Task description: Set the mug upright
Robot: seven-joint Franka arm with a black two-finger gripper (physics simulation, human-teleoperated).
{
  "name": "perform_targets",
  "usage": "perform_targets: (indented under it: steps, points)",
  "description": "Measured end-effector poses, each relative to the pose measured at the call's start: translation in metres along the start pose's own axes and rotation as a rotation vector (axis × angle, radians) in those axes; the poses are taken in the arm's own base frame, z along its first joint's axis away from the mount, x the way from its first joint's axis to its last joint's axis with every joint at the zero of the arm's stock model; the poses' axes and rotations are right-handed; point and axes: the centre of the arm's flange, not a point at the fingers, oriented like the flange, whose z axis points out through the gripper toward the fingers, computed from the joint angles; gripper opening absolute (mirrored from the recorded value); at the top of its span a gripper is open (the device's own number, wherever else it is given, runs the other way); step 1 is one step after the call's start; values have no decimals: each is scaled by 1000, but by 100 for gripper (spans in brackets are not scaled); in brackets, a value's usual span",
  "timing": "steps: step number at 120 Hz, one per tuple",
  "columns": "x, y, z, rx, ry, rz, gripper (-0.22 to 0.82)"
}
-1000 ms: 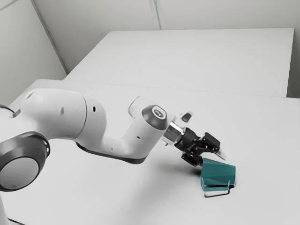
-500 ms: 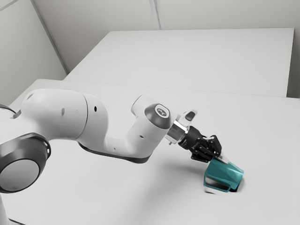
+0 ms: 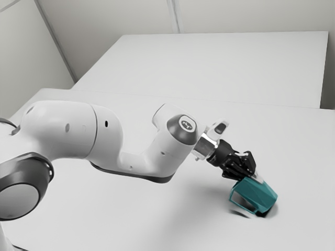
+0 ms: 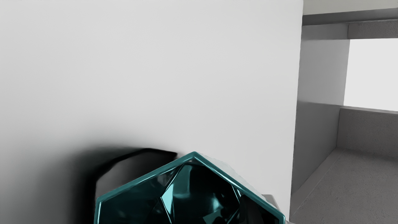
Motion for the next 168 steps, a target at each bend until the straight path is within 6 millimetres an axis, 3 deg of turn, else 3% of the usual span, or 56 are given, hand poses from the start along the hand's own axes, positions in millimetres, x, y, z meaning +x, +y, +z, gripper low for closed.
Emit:
perform_targets:
  steps: [23, 57, 90, 120, 152, 168]
  points:
    - [3, 14, -22, 57, 4, 69, -18]
    - [20, 15, -82, 216, 32, 178, -18]
    - [32, -11, -140, 467, 32, 281, -18]
    - [45, -51, -192, 691, 3, 313, -18]
    - [59, -97, -249, 836, 0, 268, -18]
    - [72, -106, -271, 859, 28, 253, -18]
